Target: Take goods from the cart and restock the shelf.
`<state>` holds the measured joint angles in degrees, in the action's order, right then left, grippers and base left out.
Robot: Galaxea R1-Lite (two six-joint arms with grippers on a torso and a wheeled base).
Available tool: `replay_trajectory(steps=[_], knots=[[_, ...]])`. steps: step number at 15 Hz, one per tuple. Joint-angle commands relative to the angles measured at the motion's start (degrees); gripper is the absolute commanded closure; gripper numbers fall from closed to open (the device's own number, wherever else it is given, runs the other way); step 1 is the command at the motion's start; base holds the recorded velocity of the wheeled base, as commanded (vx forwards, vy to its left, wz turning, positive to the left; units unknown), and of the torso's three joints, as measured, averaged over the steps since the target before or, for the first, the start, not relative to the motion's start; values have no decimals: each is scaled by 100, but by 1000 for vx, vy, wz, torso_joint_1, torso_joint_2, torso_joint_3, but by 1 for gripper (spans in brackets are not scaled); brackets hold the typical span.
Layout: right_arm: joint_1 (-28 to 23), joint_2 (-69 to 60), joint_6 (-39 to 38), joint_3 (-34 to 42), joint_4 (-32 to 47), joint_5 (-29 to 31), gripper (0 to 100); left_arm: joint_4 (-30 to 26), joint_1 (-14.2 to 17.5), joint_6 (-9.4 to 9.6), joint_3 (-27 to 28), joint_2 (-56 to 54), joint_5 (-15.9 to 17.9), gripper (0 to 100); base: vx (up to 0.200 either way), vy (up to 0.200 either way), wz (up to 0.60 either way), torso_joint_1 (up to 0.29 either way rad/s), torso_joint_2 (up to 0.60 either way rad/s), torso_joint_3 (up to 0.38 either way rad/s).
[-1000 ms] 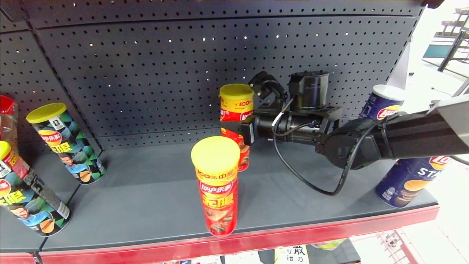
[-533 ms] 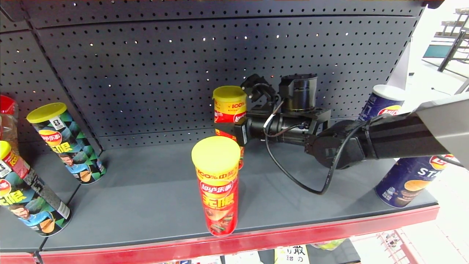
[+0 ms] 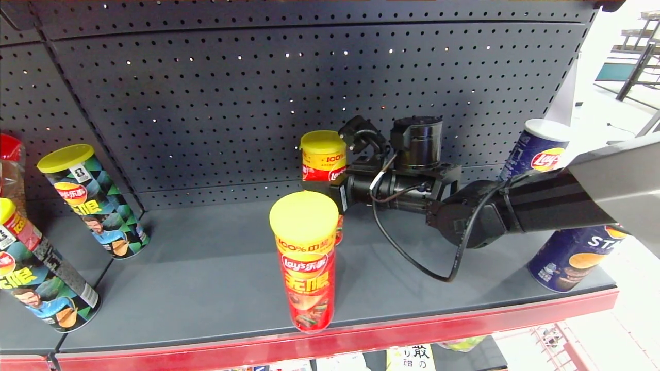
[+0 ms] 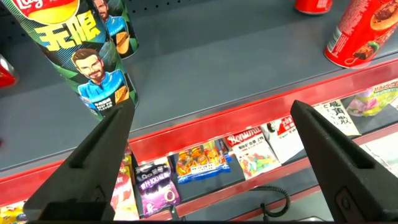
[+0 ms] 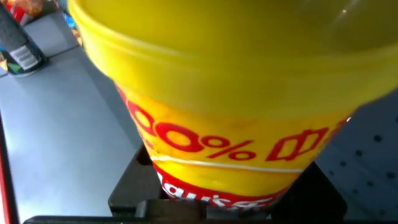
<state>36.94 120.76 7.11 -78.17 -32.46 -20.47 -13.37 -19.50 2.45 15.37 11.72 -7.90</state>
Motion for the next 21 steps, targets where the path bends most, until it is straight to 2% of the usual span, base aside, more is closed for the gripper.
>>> replay_trajectory(steps=[1, 4, 11, 12, 18, 21], knots=[[6, -123, 1, 144, 3, -1, 100, 1, -1, 1, -8, 15, -1, 0, 0, 0, 0, 0, 0, 0], [-2, -263, 1, 451, 3, 8, 100, 1, -1, 1, -34, 6, -1, 0, 0, 0, 0, 0, 0, 0], [59, -272, 1, 460, -6, 34, 100, 1, -1, 1, -69, -3, -1, 0, 0, 0, 0, 0, 0, 0], [86, -263, 1, 478, -6, 87, 0, 1, -1, 1, -69, -3, -1, 0, 0, 0, 0, 0, 0, 0], [94, -378, -34, 513, 3, 131, 0, 1, -9, 1, -78, -3, 8, 0, 0, 0, 0, 0, 0, 0], [59, -729, -69, 935, 3, 324, 0, 1, -9, 1, -87, -3, 34, 0, 0, 0, 0, 0, 0, 0]])
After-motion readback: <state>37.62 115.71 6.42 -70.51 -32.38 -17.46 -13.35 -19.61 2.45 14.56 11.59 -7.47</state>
